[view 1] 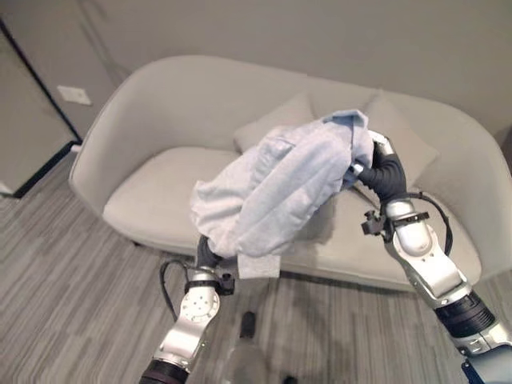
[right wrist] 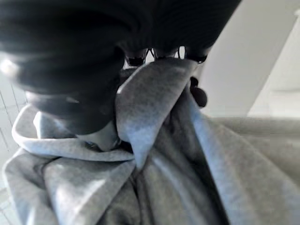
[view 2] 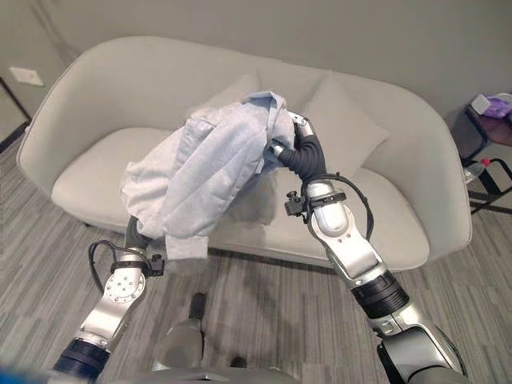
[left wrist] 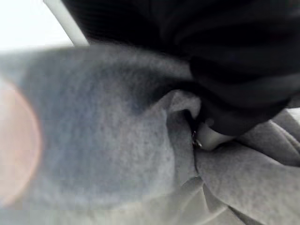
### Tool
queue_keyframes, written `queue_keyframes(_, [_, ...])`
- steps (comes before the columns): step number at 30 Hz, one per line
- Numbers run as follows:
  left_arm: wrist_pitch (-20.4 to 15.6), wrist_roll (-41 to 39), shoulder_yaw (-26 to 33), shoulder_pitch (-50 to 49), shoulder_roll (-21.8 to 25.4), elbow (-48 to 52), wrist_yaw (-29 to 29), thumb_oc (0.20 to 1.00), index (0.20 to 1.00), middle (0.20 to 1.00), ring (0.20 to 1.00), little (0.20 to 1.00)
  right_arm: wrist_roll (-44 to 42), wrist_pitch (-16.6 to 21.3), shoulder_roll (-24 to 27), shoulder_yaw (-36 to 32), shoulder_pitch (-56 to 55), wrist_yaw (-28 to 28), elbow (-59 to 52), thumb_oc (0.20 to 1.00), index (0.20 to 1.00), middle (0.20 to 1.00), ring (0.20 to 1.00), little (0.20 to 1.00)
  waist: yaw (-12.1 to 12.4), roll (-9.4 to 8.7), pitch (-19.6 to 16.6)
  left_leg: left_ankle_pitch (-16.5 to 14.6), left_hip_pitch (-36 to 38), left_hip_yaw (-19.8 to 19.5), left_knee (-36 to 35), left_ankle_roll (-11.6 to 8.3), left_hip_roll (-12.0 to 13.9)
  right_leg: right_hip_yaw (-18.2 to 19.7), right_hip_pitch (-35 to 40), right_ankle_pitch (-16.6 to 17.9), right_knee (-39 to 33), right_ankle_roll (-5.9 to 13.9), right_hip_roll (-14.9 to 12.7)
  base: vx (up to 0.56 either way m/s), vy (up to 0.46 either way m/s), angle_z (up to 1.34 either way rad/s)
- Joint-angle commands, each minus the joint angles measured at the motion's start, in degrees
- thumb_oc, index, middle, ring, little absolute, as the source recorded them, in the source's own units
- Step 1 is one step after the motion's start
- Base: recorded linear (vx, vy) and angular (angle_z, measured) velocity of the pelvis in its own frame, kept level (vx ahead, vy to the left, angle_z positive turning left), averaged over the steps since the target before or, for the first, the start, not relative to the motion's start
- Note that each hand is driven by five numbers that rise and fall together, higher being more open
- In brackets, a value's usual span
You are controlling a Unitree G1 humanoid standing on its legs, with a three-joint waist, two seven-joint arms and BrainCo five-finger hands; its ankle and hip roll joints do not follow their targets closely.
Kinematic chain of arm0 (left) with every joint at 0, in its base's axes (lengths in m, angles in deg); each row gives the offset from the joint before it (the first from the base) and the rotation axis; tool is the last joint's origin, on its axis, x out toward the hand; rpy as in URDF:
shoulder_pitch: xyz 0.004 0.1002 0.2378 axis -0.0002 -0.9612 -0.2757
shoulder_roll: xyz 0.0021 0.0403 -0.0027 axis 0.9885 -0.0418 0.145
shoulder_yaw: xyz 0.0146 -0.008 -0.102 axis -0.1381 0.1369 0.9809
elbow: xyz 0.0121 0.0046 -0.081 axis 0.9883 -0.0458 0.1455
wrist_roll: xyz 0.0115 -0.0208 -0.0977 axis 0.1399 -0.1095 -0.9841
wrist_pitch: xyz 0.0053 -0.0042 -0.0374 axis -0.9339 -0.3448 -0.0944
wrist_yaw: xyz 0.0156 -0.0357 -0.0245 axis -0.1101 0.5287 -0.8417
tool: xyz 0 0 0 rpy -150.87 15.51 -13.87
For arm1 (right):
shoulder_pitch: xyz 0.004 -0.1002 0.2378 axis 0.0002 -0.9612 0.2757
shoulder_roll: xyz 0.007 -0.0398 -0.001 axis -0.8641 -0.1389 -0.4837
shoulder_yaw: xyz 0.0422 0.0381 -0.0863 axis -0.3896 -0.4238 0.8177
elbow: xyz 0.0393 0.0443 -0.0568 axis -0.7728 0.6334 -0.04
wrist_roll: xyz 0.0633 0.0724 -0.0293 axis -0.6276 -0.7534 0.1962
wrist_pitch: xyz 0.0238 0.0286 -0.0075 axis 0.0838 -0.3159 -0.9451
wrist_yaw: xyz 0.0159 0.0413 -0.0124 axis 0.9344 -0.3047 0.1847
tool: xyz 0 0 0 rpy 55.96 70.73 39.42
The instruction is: Hang the clothes on the sofa on the clothes rack.
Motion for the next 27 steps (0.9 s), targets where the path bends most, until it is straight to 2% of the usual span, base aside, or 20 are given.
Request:
queue_keyframes(1, [-3.27, 2.24, 1.38, 0.63, 0.82, 3.1, 1.31, 0.2, 0.2, 0.2, 0.2, 0.2, 2.5, 3.96, 0.27, -6.76, -0.46, -1.52, -2.29, 0.2, 0.2, 0.2, 0.2, 0.2, -2.8, -0.98, -5.05, -6.79, 1.51, 2.4, 2.61, 6.42, 1.64, -0.66, 2.94, 1.57, -3.61, 10.17, -7.2, 0.02, 0.201, 0.6])
queue_keyframes(2, [-3.39, 1.94, 1.29, 0.44, 0.38, 3.06, 1.14, 0.2, 0.2, 0.2, 0.2, 0.2, 3.18, 3.93, 0.92, -7.21, -1.33, -1.13, -2.58, 0.2, 0.2, 0.2, 0.2, 0.2, -3.62, -0.75, -5.84, -7.9, 3.85, 1.89, 2.58, 5.65, 3.59, -0.77, 3.19, 1.14, -3.76, 10.71, -7.65, -0.01, 0.241, 0.76])
queue_keyframes(4, [-3.63, 1.08, 1.16, -0.01, -0.25, 3.38, 0.68, 0.2, 0.2, 0.2, 0.2, 0.2, 4.66, 3.64, 2.85, -8.34, -3.48, -0.81, -2.84, 0.2, 0.2, 0.2, 0.2, 0.2, -5.54, -0.04, -6.88, -5.54, 7.55, 3.22, 0.72, 4.55, 8.33, -2.63, 2.82, 1.54, -3.79, 11.52, -9.25, 0.05, 0.245, 0.73])
queue_keyframes(5, [-3.62, 1.06, 1.12, -0.14, -0.34, 3.41, 0.65, 0.2, 0.2, 0.2, 0.2, 0.2, 4.69, 3.61, 2.94, -8.35, -3.69, -0.8, -2.97, 0.2, 0.2, 0.2, 0.2, 0.2, -5.55, 0.16, -6.91, -5.36, 7.84, 3.15, 0.36, 4.31, 8.48, -2.71, 2.98, 1.42, -3.73, 11.5, -9.05, 0.09, 0.212, 0.31])
queue_keyframes(6, [-3.59, 0.81, 0.97, -0.44, -0.4, 3.53, 0.37, 0.2, 0.2, 0.2, 0.2, 0.2, 5.02, 3.4, 3.7, -8.85, -4.65, -0.67, -3.08, 0.2, 0.2, 0.2, 0.2, 0.2, -6.37, 0.6, -7.39, -3.66, 9.34, 3.94, -0.85, 3.68, 10.3, -3.33, 2.71, 1.53, -3.66, 11.84, -9.71, 0.04, 0.244, 0.42])
queue_keyframes(8, [-3.52, -0.32, 0.08, -0.38, -0.99, 3.57, -0.15, 0.2, 0.2, 0.2, 0.2, 0.2, 6.02, 3.28, 5.88, -10.88, -7.12, -0.85, -3.95, 0.2, 0.2, 0.2, 0.2, 0.2, -8.8, 1.66, -7.98, 4.24, 10.76, 7.07, -5.46, 0.47, 16.89, -5.45, 2.29, 2.25, -3.17, 13.58, -13.17, 0.07, 0.567, 0.53])
queue_keyframes(9, [-3.43, -0.41, -0.31, -0.41, -1.17, 3.35, -0.52, 0.2, 0.2, 0.2, 0.2, 0.2, 6.46, 3.28, 6.51, -11.93, -8.56, -0.96, -4.44, 0.2, 0.2, 0.2, 0.2, 0.2, -9.61, 2.26, -8.2, 7.13, 11.15, 7.9, -7.81, -1.11, 18.75, -6.03, 2.29, 2.29, -2.81, 14.22, -14.07, 0.07, 0.425, 0.5])
queue_keyframes(10, [-3.45, -0.43, -0.48, -0.46, -1.25, 3.27, -0.58, 0.2, 0.2, 0.2, 0.2, 0.2, 6.52, 3.27, 6.6, -12.14, -9.02, -0.94, -4.7, 0.2, 0.2, 0.2, 0.2, 0.2, -9.64, 2.45, -8.41, 7.8, 11.52, 7.75, -8.75, -1.61, 18.83, -6.1, 2.34, 2.03, -2.64, 14.35, -13.87, 0.12, 0.489, 0.95])
queue_keyframes(11, [-3.57, 0.02, -1.25, -0.46, -1.35, 3.01, -1.09, 0.2, 0.2, 0.2, 0.2, 0.2, 7.66, 3.43, 7.57, -14.32, -11.34, -1.13, -5.56, 0.2, 0.2, 0.2, 0.2, 0.2, -10.61, 3.28, -8.39, 11.08, 10.5, 9.35, -10.79, -3.69, 21.81, -6.92, 2.65, 2.98, -2.75, 15.88, -16.72, 0.1, 0.345, 0.79])
queue_keyframes(12, [-3.64, 0.07, -1.52, -0.41, -1.45, 2.88, -1.08, 0.2, 0.2, 0.2, 0.2, 0.2, 7.78, 3.42, 7.65, -14.64, -11.82, -1.13, -5.84, 0.2, 0.2, 0.2, 0.2, 0.2, -10.64, 3.37, -8.58, 11.38, 10.46, 8.99, -11.16, -4.07, 21.76, -7.08, 2.74, 2.96, -2.8, 16.14, -16.68, 0.14, 0.519, 0.69])
queue_keyframes(14, [-4.06, 0.06, -2.06, -0.45, -1.37, 3.27, -1.41, 0.2, 0.2, 0.2, 0.2, 0.2, 7.82, 3.45, 7.7, -15.82, -13.19, -1.25, -6.44, 0.2, 0.2, 0.2, 0.2, 0.2, -10.44, 4.14, -8.52, 12.47, 9.07, 7.23, -10.89, -5.06, 22.23, -6.81, 3.27, 4.57, -3.4, 17.38, -19.03, 0.22, 0.471, 0.37])
queue_keyframes(15, [-4.55, 0.18, -2.67, -0.56, -0.97, 3.3, -1.43, 0.2, 0.2, 0.2, 0.2, 0.2, 7.94, 3.82, 6.79, -16.63, -14.65, -1.04, -7.3, 0.2, 0.2, 0.2, 0.2, 0.2, -10.25, 4.82, -8.49, 6.24, 6.5, 3.63, -7.91, -4.81, 20.75, -6.54, 4.56, 6.45, -4.35, 18.88, -21.33, 0.31, 0.644, 0.28])
queue_keyframes(17, [-5.57, -0.51, -3.54, -0.06, -1.0, 2.82, -1.11, 0.2, 0.2, 0.2, 0.2, 0.2, 10.04, 3.23, 6.05, -18.47, -17.33, -1.23, -7.7, 0.2, 0.2, 0.2, 0.2, 0.2, -10.61, 4.3, -8.57, -2.8, 1.61, 3.93, -1.23, -3.96, 18.06, -7.88, 6.62, 10.92, -5.86, 20.8, -25.4, 0.25, 0.678, 0.36])
queue_keyframes(20, [-5.44, 1.87, -4.48, 1.49, 1.45, 3.23, -0.11, 0.2, 0.2, 0.2, 0.2, 0.2, 13.07, 2.36, 3.03, -18.2, -17.55, -1.5, -7.41, 0.2, 0.2, 0.2, 0.2, 0.2, -9.91, 3.2, -7.79, -8.13, -3.14, 3.6, 3.94, -0.86, 12.25, -8.13, 4.94, 20.34, -3.53, 21.24, -30.71, 0.15, 0.453, 0.7])
queue_keyframes(21, [-5.4, 1.97, -4.53, 1.54, 1.56, 3.25, -0.04, 0.2, 0.2, 0.2, 0.2, 0.2, 13.17, 2.38, 2.86, -18.21, -17.48, -1.54, -7.34, 0.2, 0.2, 0.2, 0.2, 0.2, -9.92, 2.88, -7.88, -8.34, -3.4, 3.66, 4.18, -0.62, 11.95, -8.1, 4.75, 20.6, -3.56, 21.24, -31.05, 0.21, 0.464, 0.18])
queue_keyframes(22, [-6.08, 6.23, -3.91, 2.51, 5.06, 4.79, 1.82, 0.2, 0.2, 0.2, 0.2, 0.2, 14.03, 2.27, 0.7, -17.51, -17.02, -2.37, -7.03, 0.2, 0.2, 0.2, 0.2, 0.2, -9.93, 3.38, -7.1, -10.41, -4.75, 3.31, 5.81, 2.13, 8.83, -8.24, 2.97, 27.56, -0.43, 21.24, -33.94, 0.15, 0.491, 0.38])
queue_keyframes(24, [-6.3, 9.33, -3.12, 2.85, 7.27, 4.95, 3.26, 0.2, 0.2, 0.2, 0.2, 0.2, 14.83, 2.75, -0.81, -16.95, -16.82, -2.81, -6.87, 0.2, 0.2, 0.2, 0.2, 0.2, -11.26, 3.67, -6.82, -11.54, -4.1, 3.79, 4.77, 4.26, 6.18, -6.23, 1.41, 28.41, 2.29, 20.87, -33.51, 0.17, 0.497, 0.56])
queue_keyframes(25, [-6.27, 9.45, -3.08, 2.81, 7.35, 4.98, 3.36, 0.2, 0.2, 0.2, 0.2, 0.2, 14.89, 2.77, -0.94, -16.9, -16.79, -2.82, -6.88, 0.2, 0.2, 0.2, 0.2, 0.2, -11.29, 3.54, -6.85, -11.5, -4.03, 3.86, 4.57, 4.35, 6.11, -6.03, 1.13, 28.23, 2.68, 20.88, -33.65, 0.14, 0.319, 0.5])
queue_keyframes(26, [-6.6, 10.52, -3.01, 3.02, 7.94, 5.02, 3.51, 0.2, 0.2, 0.2, 0.2, 0.2, 15.19, 2.98, -1.16, -17.19, -17.58, -2.7, -6.96, 0.2, 0.2, 0.2, 0.2, 0.2, -12.24, 3.59, -6.89, -11.73, -2.91, 3.65, 3.13, 5.13, 4.3, -2.47, -0.18, 25.97, 3.88, 20.22, -31.78, 0.22, 0.466, 0.52])
queue_keyframes(27, [-7.09, 12.03, -2.99, 2.61, 8.25, 4.65, 3.08, 0.2, 0.2, 0.2, 0.2, 0.2, 15.57, 3.96, -0.68, -18.18, -18.46, -2.14, -7.48, 0.2, 0.2, 0.2, 0.2, 0.2, -13.75, 3.21, -7.03, -11.85, -0.44, 4.56, 0.43, 6.56, 1.37, 1.33, -2.58, 21.07, 4.88, 18.4, -27.21, 0.29, 0.592, 0.4])
